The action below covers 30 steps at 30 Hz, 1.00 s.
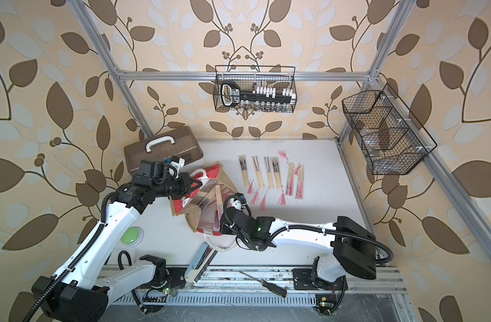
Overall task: Take out the folding fans from the tote bags
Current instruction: Pick up the folding fan from the canvas bag.
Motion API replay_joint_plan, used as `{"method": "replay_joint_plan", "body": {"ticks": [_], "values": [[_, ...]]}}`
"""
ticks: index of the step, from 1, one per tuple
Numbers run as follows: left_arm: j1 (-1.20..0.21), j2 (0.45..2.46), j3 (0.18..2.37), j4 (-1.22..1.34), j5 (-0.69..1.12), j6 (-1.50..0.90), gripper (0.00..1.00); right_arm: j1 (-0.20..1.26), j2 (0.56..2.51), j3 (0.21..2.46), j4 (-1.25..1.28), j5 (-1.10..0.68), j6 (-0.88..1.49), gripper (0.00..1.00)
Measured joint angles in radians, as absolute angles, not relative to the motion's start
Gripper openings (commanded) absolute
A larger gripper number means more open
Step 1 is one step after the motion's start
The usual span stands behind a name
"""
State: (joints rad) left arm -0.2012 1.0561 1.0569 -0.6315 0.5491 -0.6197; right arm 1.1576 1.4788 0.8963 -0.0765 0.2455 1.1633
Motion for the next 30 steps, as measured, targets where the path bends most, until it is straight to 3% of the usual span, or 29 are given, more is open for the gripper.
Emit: {"method": "replay_joint_plan", "body": {"ticks": [19, 30], "values": [[-0.195, 1.007, 1.011, -0.589, 0.595, -0.603, 0.0, 1.128, 1.468, 0.984, -0.076, 0.208, 1.098, 0.14], [-0.195, 0.996, 1.011, -0.602, 0.593, -0.595, 0.0, 1.269, 1.228, 0.984, -0.35, 0.232, 1.019, 0.14]]}}
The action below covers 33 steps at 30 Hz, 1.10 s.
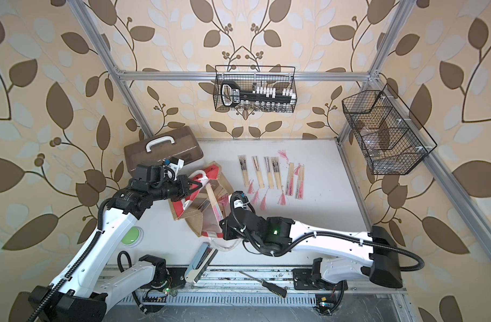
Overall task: Take out the folding fans from the tote bags
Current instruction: Pick up the folding fan from the canvas bag.
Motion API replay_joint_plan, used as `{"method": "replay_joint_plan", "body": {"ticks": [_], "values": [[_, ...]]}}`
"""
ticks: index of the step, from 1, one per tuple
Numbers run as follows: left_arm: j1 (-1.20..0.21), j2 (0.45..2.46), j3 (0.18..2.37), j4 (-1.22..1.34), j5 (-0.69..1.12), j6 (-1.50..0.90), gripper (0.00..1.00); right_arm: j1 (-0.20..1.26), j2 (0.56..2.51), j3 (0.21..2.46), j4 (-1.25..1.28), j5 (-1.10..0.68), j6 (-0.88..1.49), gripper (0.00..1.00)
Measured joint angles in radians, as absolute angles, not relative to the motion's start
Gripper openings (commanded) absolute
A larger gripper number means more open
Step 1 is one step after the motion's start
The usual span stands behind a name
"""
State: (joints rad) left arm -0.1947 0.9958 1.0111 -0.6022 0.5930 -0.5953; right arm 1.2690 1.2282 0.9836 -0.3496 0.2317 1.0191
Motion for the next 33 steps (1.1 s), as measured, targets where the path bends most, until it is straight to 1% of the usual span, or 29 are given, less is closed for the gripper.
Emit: {"method": "replay_joint_plan", "body": {"ticks": [5, 10, 15, 19, 24, 29, 33], "values": [[-0.195, 0.987, 1.011, -0.613, 0.572, -0.585, 0.0, 1.391, 1.085, 0.982, -0.554, 0.284, 1.036, 0.15], [-0.195, 0.948, 0.999, -0.63, 0.538, -0.579, 0.0, 1.519, 0.968, 0.982, -0.7, 0.317, 1.092, 0.15], [-0.195, 0.943, 0.999, -0.636, 0.514, -0.573, 0.0, 1.577, 0.869, 0.984, -0.82, 0.36, 1.168, 0.15], [-0.195, 0.943, 0.999, -0.639, 0.506, -0.563, 0.0, 1.576, 0.795, 1.038, -0.893, 0.409, 1.189, 0.15], [-0.195, 0.943, 0.999, -0.642, 0.489, -0.552, 0.0, 1.528, 0.781, 1.155, -0.924, 0.44, 1.152, 0.15], [-0.195, 0.943, 0.999, -0.643, 0.488, -0.551, 0.0, 1.443, 0.791, 1.206, -0.943, 0.44, 1.09, 0.15], [-0.195, 0.943, 0.999, -0.644, 0.487, -0.55, 0.0, 1.324, 0.802, 1.25, -0.954, 0.418, 1.04, 0.15]]}}
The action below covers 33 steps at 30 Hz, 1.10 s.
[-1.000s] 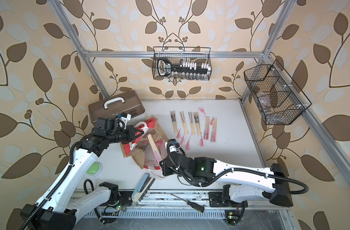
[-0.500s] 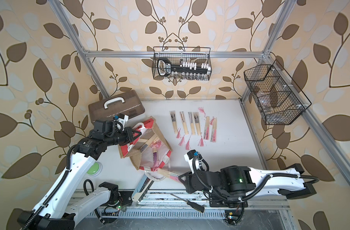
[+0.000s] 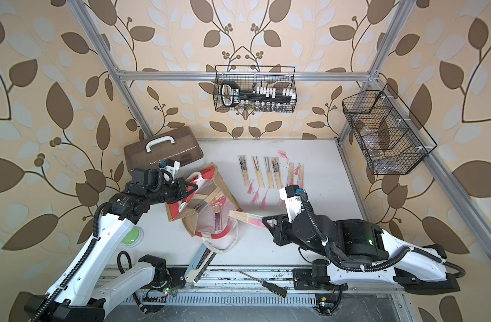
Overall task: Take out the folding fans from the tote bags
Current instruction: Pick up the folding fan from the canvas bag, then place the folding fan at the center of the board.
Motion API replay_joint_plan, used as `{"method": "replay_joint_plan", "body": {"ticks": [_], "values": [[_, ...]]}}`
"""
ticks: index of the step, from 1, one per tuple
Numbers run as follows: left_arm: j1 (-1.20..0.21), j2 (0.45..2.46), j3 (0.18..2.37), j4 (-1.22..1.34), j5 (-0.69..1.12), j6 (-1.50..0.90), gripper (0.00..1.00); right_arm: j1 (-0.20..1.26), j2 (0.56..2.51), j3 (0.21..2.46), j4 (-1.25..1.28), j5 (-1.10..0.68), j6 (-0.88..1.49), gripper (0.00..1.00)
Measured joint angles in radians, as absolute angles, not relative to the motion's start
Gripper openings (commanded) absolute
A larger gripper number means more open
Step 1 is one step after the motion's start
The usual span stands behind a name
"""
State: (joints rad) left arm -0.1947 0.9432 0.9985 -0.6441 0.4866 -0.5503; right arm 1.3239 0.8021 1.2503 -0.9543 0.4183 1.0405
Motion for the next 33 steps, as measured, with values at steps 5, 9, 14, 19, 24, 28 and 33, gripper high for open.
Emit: {"method": "replay_joint_plan", "body": {"ticks": [5, 9, 14, 19, 24, 28, 33], "values": [[-0.195, 0.943, 0.999, -0.646, 0.485, -0.549, 0.0, 1.13, 0.804, 1.276, -0.953, 0.36, 0.98, 0.16], [-0.195, 0.944, 0.999, -0.647, 0.485, -0.549, 0.0, 0.959, 0.827, 1.295, -0.945, 0.3, 0.927, 0.16], [-0.195, 0.944, 0.999, -0.648, 0.48, -0.549, 0.0, 0.726, 0.87, 1.346, -0.915, 0.197, 0.861, 0.15], [-0.195, 0.944, 0.999, -0.649, 0.47, -0.548, 0.0, 0.481, 0.914, 1.408, -0.863, 0.081, 0.82, 0.15], [-0.195, 0.944, 0.999, -0.652, 0.467, -0.547, 0.0, 0.307, 0.958, 1.362, -0.76, 0.014, 0.827, 0.16], [-0.195, 0.944, 0.999, -0.653, 0.467, -0.546, 0.0, 0.214, 0.983, 1.222, -0.629, 0.002, 0.874, 0.16], [-0.195, 0.944, 0.999, -0.654, 0.467, -0.542, 0.0, 0.17, 1.029, 1.053, -0.447, 0.03, 0.945, 0.15]]}}
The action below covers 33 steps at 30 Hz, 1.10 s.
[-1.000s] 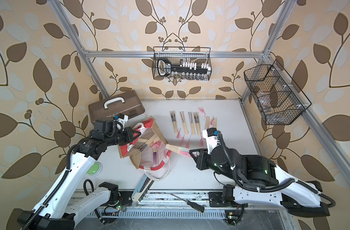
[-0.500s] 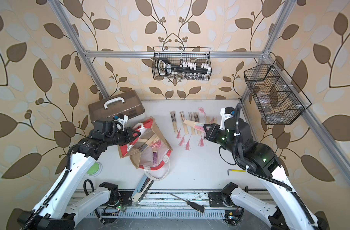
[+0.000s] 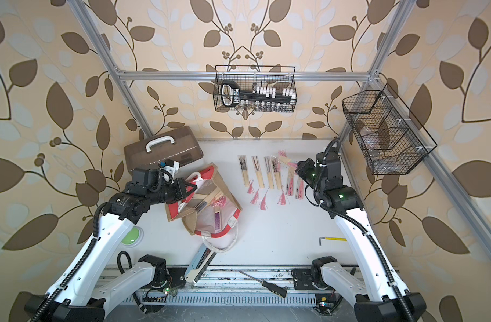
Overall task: Take out the folding fans from the tote bags
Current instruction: Place the folding fan at the center of the board.
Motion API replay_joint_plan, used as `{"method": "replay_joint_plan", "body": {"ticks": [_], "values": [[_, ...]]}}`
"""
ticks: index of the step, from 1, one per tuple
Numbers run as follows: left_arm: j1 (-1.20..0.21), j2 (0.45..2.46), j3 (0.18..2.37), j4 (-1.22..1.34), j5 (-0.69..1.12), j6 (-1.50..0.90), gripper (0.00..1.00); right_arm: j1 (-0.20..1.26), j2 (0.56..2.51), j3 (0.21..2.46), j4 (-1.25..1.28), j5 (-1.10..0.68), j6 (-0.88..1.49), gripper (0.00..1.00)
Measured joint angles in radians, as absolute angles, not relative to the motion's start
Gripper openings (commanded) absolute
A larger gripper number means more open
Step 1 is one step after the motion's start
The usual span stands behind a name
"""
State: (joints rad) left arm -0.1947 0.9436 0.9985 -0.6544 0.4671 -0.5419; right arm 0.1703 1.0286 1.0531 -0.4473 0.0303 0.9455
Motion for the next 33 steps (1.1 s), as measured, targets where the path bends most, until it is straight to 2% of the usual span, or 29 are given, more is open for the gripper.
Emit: {"method": "replay_joint_plan", "body": {"ticks": [16, 25, 33], "values": [[-0.195, 0.944, 0.992, -0.655, 0.467, -0.53, 0.0, -0.039, 1.149, 0.81, 0.06, 0.121, 1.055, 0.16], [-0.195, 0.944, 0.989, -0.654, 0.468, -0.53, 0.0, -0.094, 1.308, 0.803, 0.218, 0.131, 1.059, 0.15], [-0.195, 0.944, 0.986, -0.653, 0.469, -0.53, 0.0, -0.195, 1.343, 0.613, 0.324, 0.129, 1.082, 0.14]]}}
